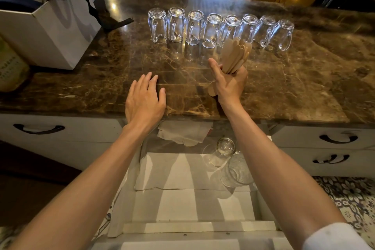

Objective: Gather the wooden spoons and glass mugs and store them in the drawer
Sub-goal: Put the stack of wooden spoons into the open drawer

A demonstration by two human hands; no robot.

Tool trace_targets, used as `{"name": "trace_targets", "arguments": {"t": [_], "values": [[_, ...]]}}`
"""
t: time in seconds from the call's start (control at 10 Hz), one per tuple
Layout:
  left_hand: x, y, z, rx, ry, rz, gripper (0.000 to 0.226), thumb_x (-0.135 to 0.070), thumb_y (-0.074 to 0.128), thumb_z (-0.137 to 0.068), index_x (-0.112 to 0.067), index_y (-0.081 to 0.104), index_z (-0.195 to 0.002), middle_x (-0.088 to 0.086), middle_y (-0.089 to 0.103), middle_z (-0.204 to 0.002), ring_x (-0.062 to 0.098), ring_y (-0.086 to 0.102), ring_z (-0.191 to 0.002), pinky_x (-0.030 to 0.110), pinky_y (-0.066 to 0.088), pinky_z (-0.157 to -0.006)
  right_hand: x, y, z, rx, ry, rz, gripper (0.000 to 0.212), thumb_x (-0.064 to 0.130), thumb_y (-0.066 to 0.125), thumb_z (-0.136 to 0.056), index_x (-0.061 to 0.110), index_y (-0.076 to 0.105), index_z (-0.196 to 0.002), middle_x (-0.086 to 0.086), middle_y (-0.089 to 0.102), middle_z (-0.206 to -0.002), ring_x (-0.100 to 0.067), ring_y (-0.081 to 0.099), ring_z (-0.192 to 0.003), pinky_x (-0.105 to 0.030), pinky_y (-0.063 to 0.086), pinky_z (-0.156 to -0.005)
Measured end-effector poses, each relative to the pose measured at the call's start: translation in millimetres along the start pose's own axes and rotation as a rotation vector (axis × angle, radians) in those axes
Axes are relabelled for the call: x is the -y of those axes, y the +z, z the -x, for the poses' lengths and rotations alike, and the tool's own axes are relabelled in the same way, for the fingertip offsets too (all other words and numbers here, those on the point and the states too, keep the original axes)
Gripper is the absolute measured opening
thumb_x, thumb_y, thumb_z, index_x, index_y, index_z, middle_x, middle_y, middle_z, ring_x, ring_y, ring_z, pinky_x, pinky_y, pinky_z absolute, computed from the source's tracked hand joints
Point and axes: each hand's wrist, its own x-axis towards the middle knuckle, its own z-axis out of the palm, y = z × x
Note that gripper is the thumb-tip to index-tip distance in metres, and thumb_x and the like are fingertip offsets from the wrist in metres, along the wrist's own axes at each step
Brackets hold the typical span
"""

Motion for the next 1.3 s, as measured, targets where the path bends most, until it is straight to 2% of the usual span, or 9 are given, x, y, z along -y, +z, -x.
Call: {"name": "trace_targets", "arguments": {"t": [0.2,0.3,0.5,0.6,0.8,0.9,1.0,1.2,1.3], "values": [[0.5,-0.1,0.2,0.002,0.004,-0.002,0.051,-0.037,0.031,-0.098,-0.013,0.036,-0.142,0.005,0.032,-0.152,0.017,0.023,-0.142,0.035,0.01,-0.118,5.3,-1.0,-0.5,-0.013,-0.014,0.032,0.03,0.023,0.077,-0.076,0.034,0.053,-0.06,0.013,0.059,-0.058,-0.004,0.06,-0.057,-0.025,0.05,-0.058],[0.4,0.4,0.0,-0.003,0.006,-0.004,0.05,-0.037,0.031,-0.098,-0.013,0.037,-0.142,0.005,0.033,-0.151,0.017,0.024,-0.141,0.035,0.01,-0.118,11.3,-2.3,1.9,0.021,-0.026,0.034,0.027,0.021,0.075,-0.078,0.029,0.056,-0.062,0.007,0.06,-0.059,-0.013,0.063,-0.059,-0.031,0.051,-0.059],[0.7,1.5,-0.4,-0.009,0.005,-0.001,0.05,-0.037,0.032,-0.097,-0.012,0.037,-0.141,0.005,0.034,-0.151,0.018,0.024,-0.141,0.035,0.011,-0.118,34.7,-1.4,9.2,0.179,-0.069,0.096,0.033,0.016,0.072,-0.079,-0.005,0.058,-0.058,-0.019,0.061,-0.056,-0.033,0.058,-0.055,-0.04,0.047,-0.053],[0.8,2.0,-0.4,-0.004,0.001,0.003,0.051,-0.036,0.032,-0.097,-0.012,0.037,-0.141,0.006,0.033,-0.151,0.018,0.024,-0.141,0.035,0.01,-0.118,46.3,-5.1,18.2,0.255,-0.118,0.116,0.037,0.014,0.071,-0.079,-0.005,0.053,-0.054,-0.02,0.056,-0.052,-0.033,0.053,-0.051,-0.037,0.043,-0.05],[0.8,2.5,-1.6,-0.008,-0.002,-0.007,0.051,-0.037,0.032,-0.096,-0.012,0.036,-0.141,0.006,0.032,-0.152,0.017,0.023,-0.142,0.035,0.009,-0.118,66.0,-21.0,53.9,0.472,-0.248,0.079,0.032,0.015,0.073,-0.079,0.014,0.052,-0.055,-0.002,0.049,-0.05,-0.014,0.046,-0.046,-0.027,0.037,-0.048],[1.5,0.4,-0.2,0.002,0.005,0.019,0.051,-0.032,0.038,-0.095,-0.011,0.036,-0.142,0.006,0.031,-0.152,0.017,0.021,-0.142,0.034,0.007,-0.118,71.3,-32.4,81.5,0.595,-0.335,0.083,0.019,0.013,0.076,-0.076,0.015,0.06,-0.065,0.023,0.045,-0.058,0.008,0.048,-0.049,-0.005,0.032,-0.05],[1.2,-0.2,0.1,0.004,0.012,0.036,0.051,-0.031,0.039,-0.096,-0.011,0.036,-0.142,0.007,0.031,-0.152,0.017,0.021,-0.142,0.034,0.006,-0.118,69.1,-39.6,100.4,0.681,-0.385,0.068,0.009,0.008,0.076,-0.075,0.006,0.067,-0.077,0.032,0.046,-0.069,0.015,0.05,-0.055,0.0,0.033,-0.053],[0.9,1.5,-2.0,-0.006,0.003,0.016,0.051,-0.035,0.034,-0.097,-0.011,0.037,-0.141,0.006,0.033,-0.151,0.018,0.023,-0.141,0.034,0.008,-0.118,39.3,-57.9,141.3,0.938,-0.216,0.261,0.017,0.014,0.073,-0.078,0.0,0.067,-0.086,-0.007,0.071,-0.077,-0.015,0.064,-0.065,-0.029,0.05,-0.059],[2.8,3.9,-1.3,-0.021,0.005,-0.011,0.051,-0.038,0.032,-0.096,-0.013,0.038,-0.141,0.005,0.034,-0.151,0.018,0.025,-0.141,0.035,0.01,-0.118,18.9,-68.4,162.6,1.113,-0.112,0.37,0.01,0.016,0.07,-0.078,0.009,0.064,-0.082,-0.005,0.07,-0.077,-0.015,0.062,-0.068,-0.024,0.044,-0.059]]}}
